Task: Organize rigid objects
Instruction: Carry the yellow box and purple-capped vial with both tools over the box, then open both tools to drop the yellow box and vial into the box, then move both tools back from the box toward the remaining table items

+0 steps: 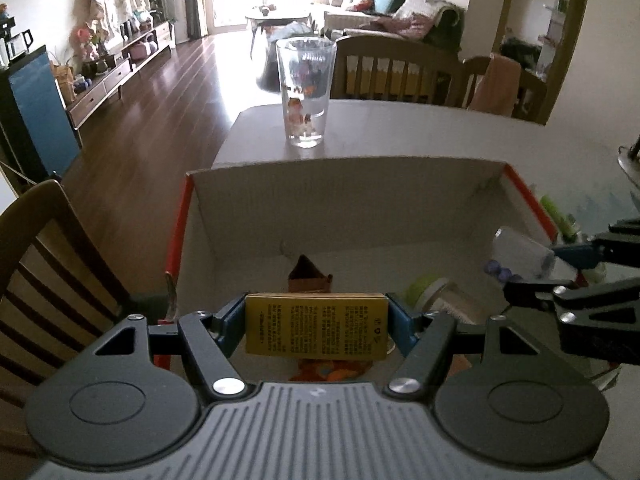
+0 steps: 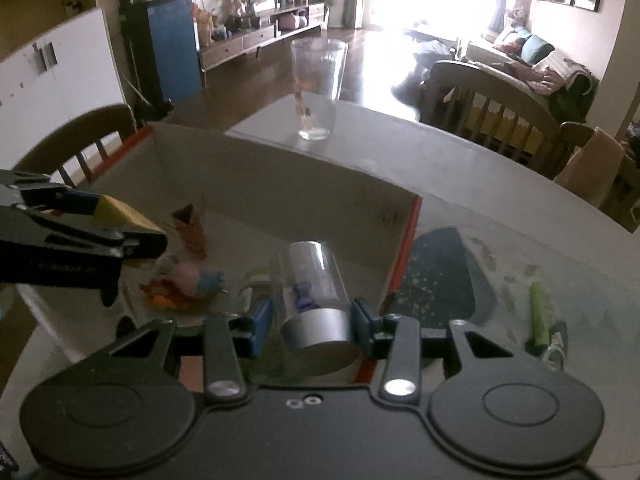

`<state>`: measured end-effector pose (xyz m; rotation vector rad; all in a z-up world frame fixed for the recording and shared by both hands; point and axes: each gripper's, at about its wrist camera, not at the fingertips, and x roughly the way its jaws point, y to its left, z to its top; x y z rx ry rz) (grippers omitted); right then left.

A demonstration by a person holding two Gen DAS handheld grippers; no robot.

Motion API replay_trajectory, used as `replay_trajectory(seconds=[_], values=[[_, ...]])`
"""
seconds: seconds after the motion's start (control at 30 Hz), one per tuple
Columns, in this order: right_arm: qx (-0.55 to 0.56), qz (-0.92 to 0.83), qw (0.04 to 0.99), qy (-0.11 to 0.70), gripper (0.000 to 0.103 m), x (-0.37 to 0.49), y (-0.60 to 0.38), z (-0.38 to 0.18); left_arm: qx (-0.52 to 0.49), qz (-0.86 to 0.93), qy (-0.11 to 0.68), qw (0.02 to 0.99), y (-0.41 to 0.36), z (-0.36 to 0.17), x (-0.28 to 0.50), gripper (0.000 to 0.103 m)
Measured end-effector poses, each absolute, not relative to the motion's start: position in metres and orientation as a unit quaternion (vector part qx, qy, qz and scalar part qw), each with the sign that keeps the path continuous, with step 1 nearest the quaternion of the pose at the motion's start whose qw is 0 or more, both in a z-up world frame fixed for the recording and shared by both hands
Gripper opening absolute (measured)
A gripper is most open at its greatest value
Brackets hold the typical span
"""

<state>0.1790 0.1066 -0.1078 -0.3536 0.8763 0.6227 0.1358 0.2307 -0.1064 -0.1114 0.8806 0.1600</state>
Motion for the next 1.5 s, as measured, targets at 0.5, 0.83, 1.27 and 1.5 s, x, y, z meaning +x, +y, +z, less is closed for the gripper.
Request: replay_trajectory(seconds=[0.5,0.83,1.27,1.5], values=[[-0.193,0.302,0.830,0.426,0.043,0.184,0.126,-0.122,-0.018,0.043,0.484,0.874,0.221,-0.134,0.150,0.071],[-0.175,0.313,0.829,0.429,0.048,0.179,0.117,-0.114,0.002,0.036,0.516,0.856,0.218,-0.140,0.158,0.071],[-0.140,0.330,0.835,0.418,0.057,0.161,0.100,-0.096,-0.030,0.035,0.470,0.882,0.219,-0.121,0.140,0.072],[-0.126,0.340,0.839,0.405,0.060,0.149,0.090,-0.082,-0.033,0.040,0.450,0.891,0.214,-0.108,0.125,0.072]])
